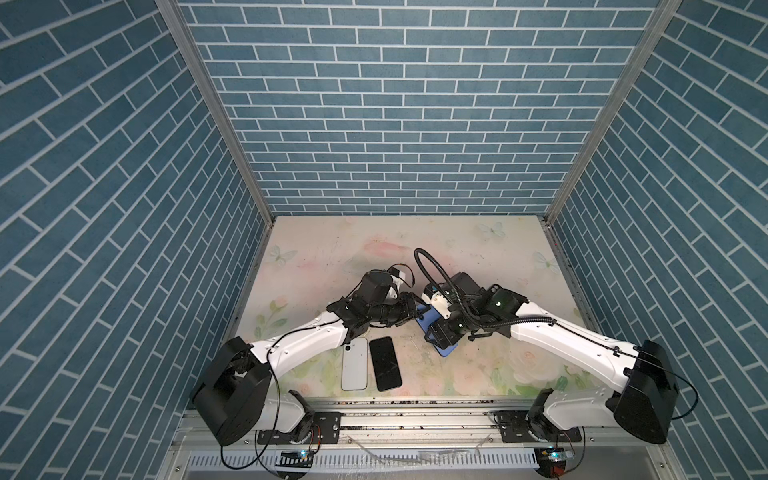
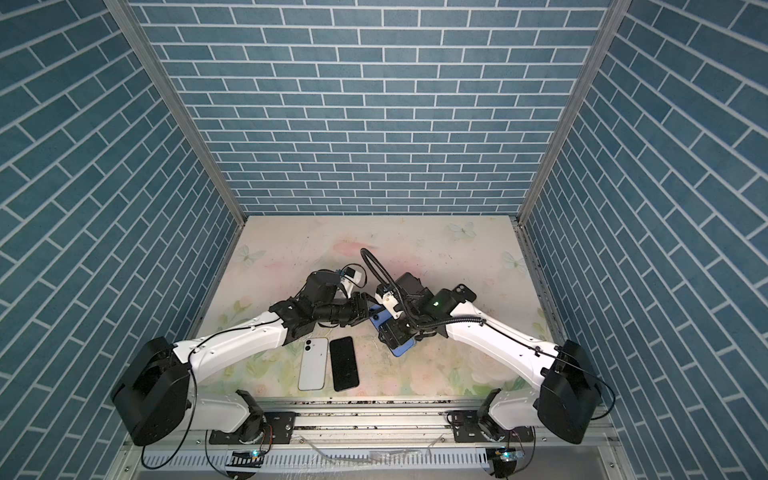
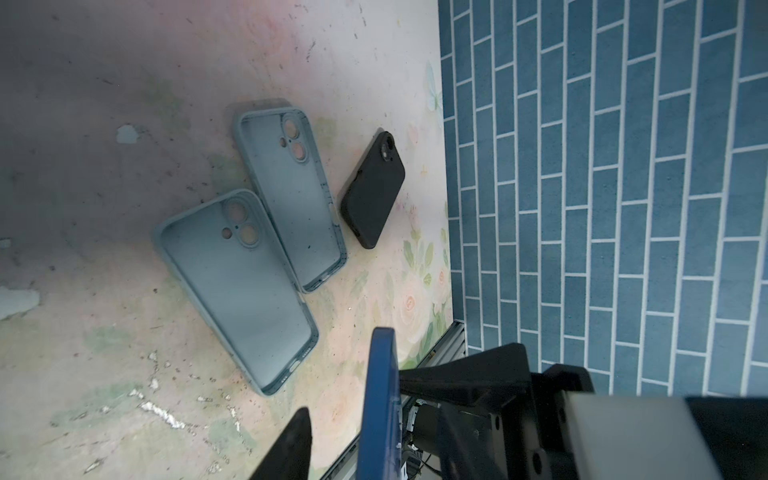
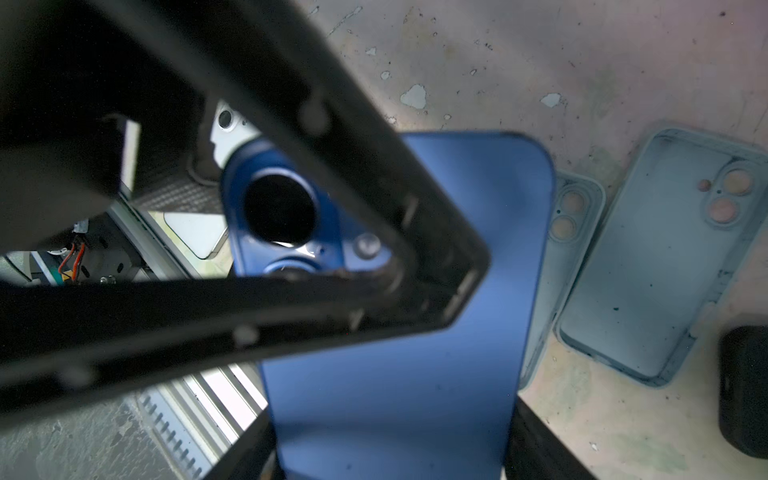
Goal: Put the phone into the phone case
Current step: 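Grasp the blue phone's edge with the left gripper and lift it together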
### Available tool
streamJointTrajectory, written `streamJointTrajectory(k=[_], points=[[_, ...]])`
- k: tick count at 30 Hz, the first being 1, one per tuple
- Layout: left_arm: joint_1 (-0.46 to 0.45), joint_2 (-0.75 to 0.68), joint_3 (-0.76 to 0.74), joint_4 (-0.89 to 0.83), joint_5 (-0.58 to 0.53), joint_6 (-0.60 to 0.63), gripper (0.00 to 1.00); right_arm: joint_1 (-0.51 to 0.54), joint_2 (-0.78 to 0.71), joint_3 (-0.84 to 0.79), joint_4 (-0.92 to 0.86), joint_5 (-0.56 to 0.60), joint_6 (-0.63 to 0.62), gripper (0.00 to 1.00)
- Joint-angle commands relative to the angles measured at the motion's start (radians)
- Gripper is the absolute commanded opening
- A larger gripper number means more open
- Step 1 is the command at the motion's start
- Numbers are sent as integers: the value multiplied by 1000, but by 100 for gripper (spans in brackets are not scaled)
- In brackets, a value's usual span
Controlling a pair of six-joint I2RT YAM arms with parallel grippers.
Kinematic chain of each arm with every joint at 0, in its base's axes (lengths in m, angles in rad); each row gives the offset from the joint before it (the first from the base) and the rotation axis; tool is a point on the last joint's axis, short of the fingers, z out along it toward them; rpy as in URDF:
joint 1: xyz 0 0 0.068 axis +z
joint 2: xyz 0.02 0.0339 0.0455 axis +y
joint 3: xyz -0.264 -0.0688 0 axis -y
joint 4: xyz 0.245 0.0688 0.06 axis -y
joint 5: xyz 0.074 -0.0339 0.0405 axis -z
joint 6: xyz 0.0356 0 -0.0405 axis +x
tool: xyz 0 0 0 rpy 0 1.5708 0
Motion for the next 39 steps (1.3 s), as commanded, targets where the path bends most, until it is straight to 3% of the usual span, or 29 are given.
streamJointTrajectory(k=[1,9,11,15,21,25,29,33,35,39], points=[[-11,5,20,58,-12,-14,36,5,-46,-3,-8,13,33,57],[-37,16,10,118,-8,-43,10,4,-68,11,-17,53,51,58],[-37,8,9,131,-7,-44,1,4,-72,15,-22,60,51,63],[-23,-38,29,89,-32,-7,0,4,-113,10,-24,78,56,86],[86,-105,36,83,-9,11,0,-24,-230,3,-13,67,118,89],[175,-192,18,157,-19,-14,0,-95,-327,-19,47,-49,223,85],[213,-252,11,296,-14,-44,0,-229,-400,-82,237,-305,397,79],[214,-276,-2,443,-26,-100,0,-339,-437,-196,613,-524,673,72],[214,-281,-29,541,-44,-150,0,-370,-429,-253,842,-577,832,68],[213,-277,-63,661,-70,-217,0,-383,-381,-289,1073,-609,976,63]])
